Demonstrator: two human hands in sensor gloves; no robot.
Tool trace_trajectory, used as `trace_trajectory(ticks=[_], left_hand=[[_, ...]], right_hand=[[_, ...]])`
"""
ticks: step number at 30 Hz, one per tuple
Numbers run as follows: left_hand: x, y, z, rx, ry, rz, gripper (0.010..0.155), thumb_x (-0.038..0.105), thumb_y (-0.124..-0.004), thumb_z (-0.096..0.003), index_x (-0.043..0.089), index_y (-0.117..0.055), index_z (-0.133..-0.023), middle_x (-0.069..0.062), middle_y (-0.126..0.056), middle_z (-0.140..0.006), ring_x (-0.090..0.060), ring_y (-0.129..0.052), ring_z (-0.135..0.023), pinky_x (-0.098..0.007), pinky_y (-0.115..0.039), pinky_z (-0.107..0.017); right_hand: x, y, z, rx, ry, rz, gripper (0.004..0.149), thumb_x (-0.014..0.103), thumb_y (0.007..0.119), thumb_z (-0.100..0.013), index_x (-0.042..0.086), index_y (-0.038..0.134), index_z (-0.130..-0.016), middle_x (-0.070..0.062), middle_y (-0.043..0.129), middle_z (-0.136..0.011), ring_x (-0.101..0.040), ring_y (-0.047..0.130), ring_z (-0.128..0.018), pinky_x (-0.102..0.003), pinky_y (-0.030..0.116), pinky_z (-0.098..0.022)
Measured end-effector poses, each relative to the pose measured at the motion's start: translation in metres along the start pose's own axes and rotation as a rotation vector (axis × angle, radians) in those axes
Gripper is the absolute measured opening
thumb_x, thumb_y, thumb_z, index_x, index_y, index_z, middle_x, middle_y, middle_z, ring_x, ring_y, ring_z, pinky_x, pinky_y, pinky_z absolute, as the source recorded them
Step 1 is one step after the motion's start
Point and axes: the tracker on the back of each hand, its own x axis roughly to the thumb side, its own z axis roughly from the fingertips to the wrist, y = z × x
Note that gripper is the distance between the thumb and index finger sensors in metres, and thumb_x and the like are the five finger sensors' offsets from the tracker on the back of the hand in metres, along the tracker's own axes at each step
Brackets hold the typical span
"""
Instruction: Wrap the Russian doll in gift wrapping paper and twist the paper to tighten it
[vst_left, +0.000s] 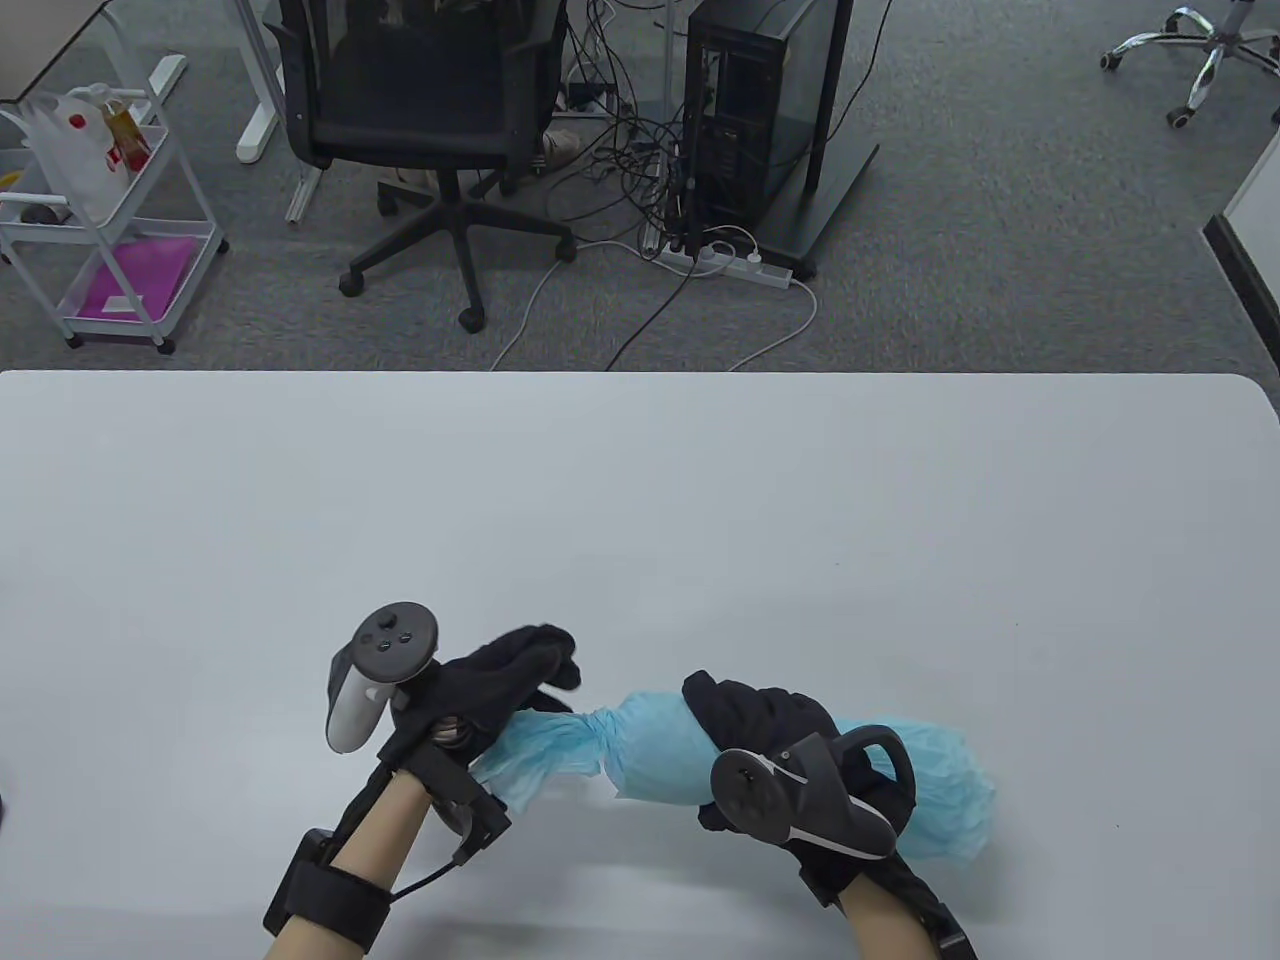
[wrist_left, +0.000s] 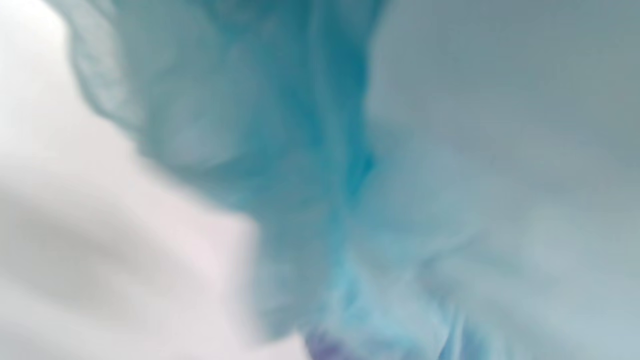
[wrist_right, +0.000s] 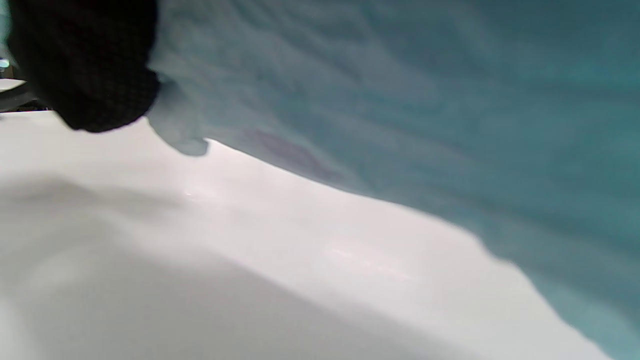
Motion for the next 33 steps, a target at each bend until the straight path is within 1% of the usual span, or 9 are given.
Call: trace_trajectory(ticks=[3, 6, 8, 11, 14, 16, 22, 28, 33], left_hand=[[0.027, 0.01, 0.011, 0.08, -0.143, 0.083, 0.076, 0.072, -0.063, -0.046, 0.033, -0.043, -0.109, 0.004, -0.057, -0.116, -0.028, -0.071, -0.106, -0.045, -0.061, -0.079], [0.067, 0.0, 0.024, 0.085, -0.293, -0.017, 0.075, 0.067, -0.066, -0.0472, 0.033, -0.042, -0.11, 0.006, -0.051, -0.119, -0.028, -0.06, -0.113, -0.048, -0.047, -0.085], [0.092, -0.021, 0.032, 0.049, -0.366, -0.197, 0.075, 0.067, -0.066, -0.047, 0.034, -0.042, -0.11, 0.006, -0.052, -0.119, -0.027, -0.061, -0.113, -0.047, -0.049, -0.085], [0.115, -0.077, 0.038, 0.01, -0.384, -0.534, 0.078, 0.066, -0.07, -0.0422, 0.033, -0.045, -0.109, 0.006, -0.055, -0.119, -0.027, -0.065, -0.112, -0.048, -0.052, -0.084], [0.106, -0.117, 0.031, -0.009, -0.347, -0.849, 0.088, 0.066, -0.073, -0.0381, 0.03, -0.036, -0.109, 0.003, -0.046, -0.12, -0.028, -0.06, -0.114, -0.048, -0.051, -0.085], [0.094, -0.13, 0.024, -0.027, -0.311, -0.995, 0.094, 0.066, -0.076, -0.0359, 0.029, -0.03, -0.11, 0.002, -0.038, -0.121, -0.029, -0.052, -0.117, -0.049, -0.047, -0.086], [0.079, -0.144, 0.023, -0.012, -0.296, -1.148, 0.102, 0.061, -0.086, -0.0313, 0.029, -0.028, -0.109, 0.002, -0.032, -0.122, -0.032, -0.043, -0.119, -0.052, -0.041, -0.086], [0.072, -0.158, 0.03, 0.151, -0.338, -1.495, 0.117, 0.066, -0.091, -0.0214, 0.024, -0.024, -0.107, -0.001, -0.033, -0.119, -0.035, -0.059, -0.113, -0.053, -0.06, -0.079], [0.066, -0.152, 0.028, 0.132, -0.338, -1.467, 0.12, 0.067, -0.094, -0.0182, 0.027, -0.024, -0.106, 0.004, -0.051, -0.112, -0.026, -0.078, -0.102, -0.043, -0.075, -0.072]], right_hand=[[-0.001, 0.002, -0.002, 0.017, 0.004, -0.007, 0.109, 0.064, 0.092, -0.025, 0.025, 0.034, -0.109, 0.001, 0.069, -0.11, -0.02, 0.087, -0.093, -0.054, 0.072, -0.071], [-0.001, 0.007, -0.004, 0.041, 0.005, 0.009, 0.109, 0.064, 0.092, -0.025, 0.023, 0.036, -0.108, 0.002, 0.07, -0.11, -0.02, 0.089, -0.092, -0.054, 0.073, -0.07], [-0.001, 0.008, -0.004, 0.046, 0.01, 0.014, 0.109, 0.064, 0.092, -0.024, 0.021, 0.038, -0.107, 0.002, 0.071, -0.109, -0.02, 0.089, -0.092, -0.053, 0.073, -0.07], [-0.002, 0.007, -0.003, 0.039, 0.015, 0.014, 0.108, 0.065, 0.092, -0.024, 0.019, 0.038, -0.107, 0.002, 0.071, -0.109, -0.02, 0.09, -0.091, -0.053, 0.074, -0.069], [-0.003, 0.004, -0.001, 0.02, 0.019, -0.001, 0.109, 0.065, 0.091, -0.024, 0.018, 0.039, -0.106, 0.002, 0.071, -0.109, -0.02, 0.091, -0.09, -0.053, 0.075, -0.069], [-0.004, 0.002, -0.001, 0.015, 0.017, -0.014, 0.109, 0.065, 0.091, -0.024, 0.018, 0.039, -0.106, 0.002, 0.071, -0.109, -0.02, 0.091, -0.09, -0.053, 0.075, -0.069], [0.003, 0.0, -0.002, 0.009, 0.001, 0.003, 0.109, 0.066, 0.091, -0.024, 0.019, 0.037, -0.106, 0.002, 0.07, -0.109, -0.018, 0.09, -0.091, -0.052, 0.074, -0.07], [0.011, 0.004, -0.004, 0.02, -0.021, -0.088, 0.109, 0.066, 0.092, -0.024, 0.016, 0.04, -0.107, 0.0, 0.072, -0.108, -0.019, 0.092, -0.09, -0.052, 0.075, -0.068], [0.012, 0.009, -0.006, 0.04, -0.024, -0.125, 0.109, 0.066, 0.091, -0.026, 0.016, 0.04, -0.107, 0.0, 0.072, -0.109, -0.019, 0.091, -0.09, -0.052, 0.075, -0.069]])
